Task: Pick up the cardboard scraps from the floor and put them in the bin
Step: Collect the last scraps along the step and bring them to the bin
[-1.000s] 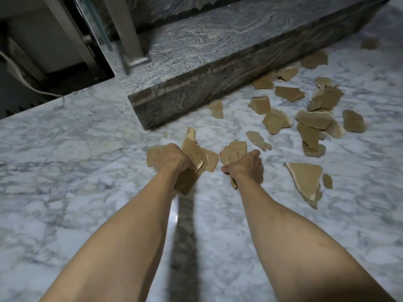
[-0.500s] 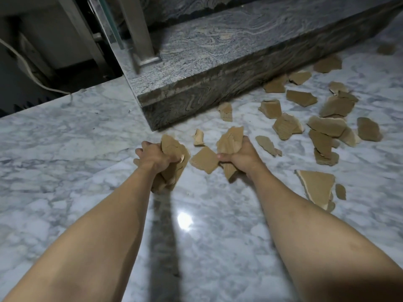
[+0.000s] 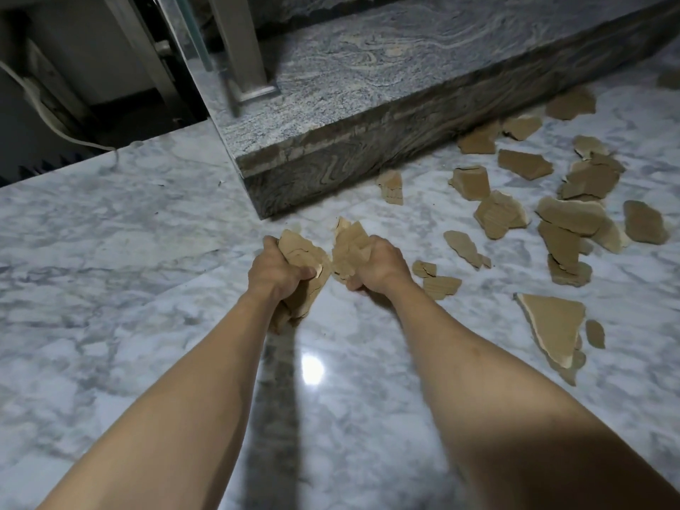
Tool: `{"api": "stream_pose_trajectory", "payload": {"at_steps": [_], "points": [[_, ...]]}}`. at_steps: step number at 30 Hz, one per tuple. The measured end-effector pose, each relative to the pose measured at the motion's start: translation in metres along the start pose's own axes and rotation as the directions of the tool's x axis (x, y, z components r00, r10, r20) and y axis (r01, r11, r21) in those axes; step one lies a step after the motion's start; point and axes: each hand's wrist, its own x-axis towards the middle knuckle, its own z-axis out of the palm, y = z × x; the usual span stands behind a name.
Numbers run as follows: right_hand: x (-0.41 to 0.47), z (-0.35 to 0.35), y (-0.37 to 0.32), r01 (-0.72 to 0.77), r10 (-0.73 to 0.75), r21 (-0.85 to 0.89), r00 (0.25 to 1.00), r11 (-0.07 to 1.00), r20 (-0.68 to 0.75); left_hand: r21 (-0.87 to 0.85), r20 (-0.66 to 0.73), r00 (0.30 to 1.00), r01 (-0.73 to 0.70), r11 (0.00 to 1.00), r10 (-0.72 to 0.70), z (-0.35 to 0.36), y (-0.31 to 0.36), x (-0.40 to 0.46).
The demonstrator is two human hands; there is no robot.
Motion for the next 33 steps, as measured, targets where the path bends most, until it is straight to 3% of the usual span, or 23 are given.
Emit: {"api": "stream_pose_trajectory", "payload": {"at_steps": [4,8,13,17,22,26,29,33], "points": [[0.018,-0.016,-0.019,0.036,-0.035,0.255,0.999,0.966,-0.012,-0.076,-0.006,1.000,0.002,0.997,-0.003,0.001,-0.006,-0.002],[0.032,-0.008,-0.034,0.034,-0.030,-0.038,0.995,0.999,0.099,-0.127,0.016,1.000,0.000,0.992,0.002,0.002,-0.010,0.002],[0.035,0.011,-0.029,0.017,-0.025,-0.105,0.997,0.994,-0.078,-0.170,0.023,1.000,0.015,0.985,-0.011,0.005,-0.012,0.006],[0.023,0.003,-0.011,0.039,-0.026,0.150,0.996,0.988,-0.083,-0.173,0.015,0.999,0.031,0.984,-0.029,0.008,-0.008,0.000],[0.000,-0.045,0.029,0.045,-0.003,0.476,0.996,0.878,-0.089,-0.323,-0.015,1.000,0.014,0.946,-0.020,0.016,0.002,-0.003],[-0.031,-0.099,0.066,-0.045,0.113,0.547,0.989,0.836,-0.091,-0.411,0.040,0.998,-0.028,0.911,0.049,0.030,0.041,-0.004],[-0.042,-0.121,0.103,-0.146,0.254,0.541,0.958,0.828,-0.130,-0.306,0.116,0.990,-0.036,0.951,0.075,0.047,0.069,0.001],[-0.058,-0.131,0.146,-0.305,0.483,0.565,0.854,0.767,-0.195,-0.104,0.085,0.996,-0.029,0.994,0.038,0.070,0.076,0.007]]}}
